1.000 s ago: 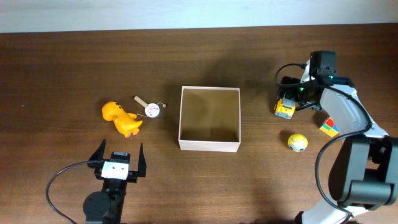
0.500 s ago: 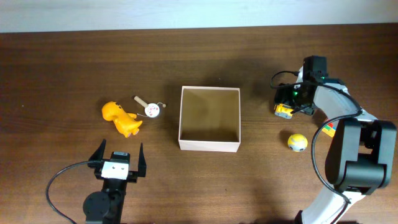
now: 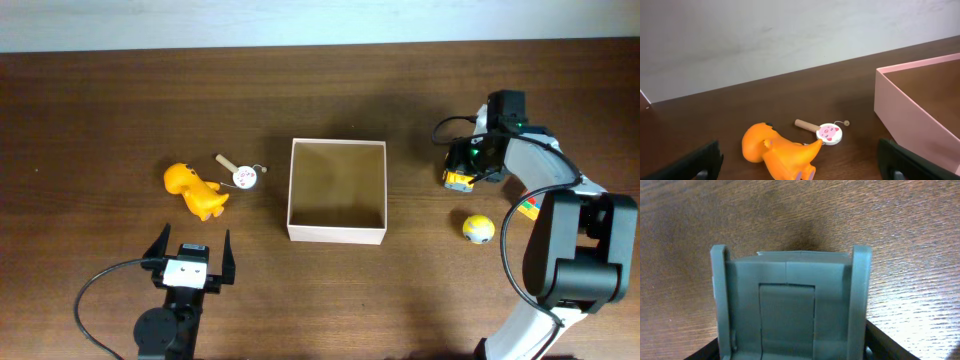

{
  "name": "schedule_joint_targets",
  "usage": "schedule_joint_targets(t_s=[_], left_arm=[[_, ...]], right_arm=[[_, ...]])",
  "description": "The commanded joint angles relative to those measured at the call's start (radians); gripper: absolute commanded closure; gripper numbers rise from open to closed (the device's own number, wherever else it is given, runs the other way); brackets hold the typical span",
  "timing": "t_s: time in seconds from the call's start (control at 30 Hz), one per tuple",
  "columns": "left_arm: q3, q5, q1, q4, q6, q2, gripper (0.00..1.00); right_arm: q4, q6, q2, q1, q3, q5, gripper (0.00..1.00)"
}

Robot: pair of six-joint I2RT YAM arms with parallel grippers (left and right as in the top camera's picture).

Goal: Pack container
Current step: 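Lower the right gripper and grasp the toy truck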

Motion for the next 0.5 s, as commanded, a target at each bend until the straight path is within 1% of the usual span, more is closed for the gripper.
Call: schedule_joint_targets(t_s=[0.0,0.23,0.27,0.47], left_arm=[[-0.006,-0.003,0.005,-0.001,0.015,-0.005,0.01],[-0.006,-0.003,0.005,-0.001,0.015,-0.005,0.01],[-0.006,-0.003,0.004,-0.001,0.015,-0.005,0.01],[-0.006,-0.003,0.005,-0.001,0.015,-0.005,0.01]], right_arm=[[-0.016,-0.117,0.012,0.005,0.013,0.024,0.36],[-0.024,-0.214,0.012,0.005,0.002,0.044,0.35],[-0.023,-0.231,0.016,0.005,-0.003,0.043,0.27],[-0.027,-0.232,0.071,0.006,-0.005,0.039,0.26]])
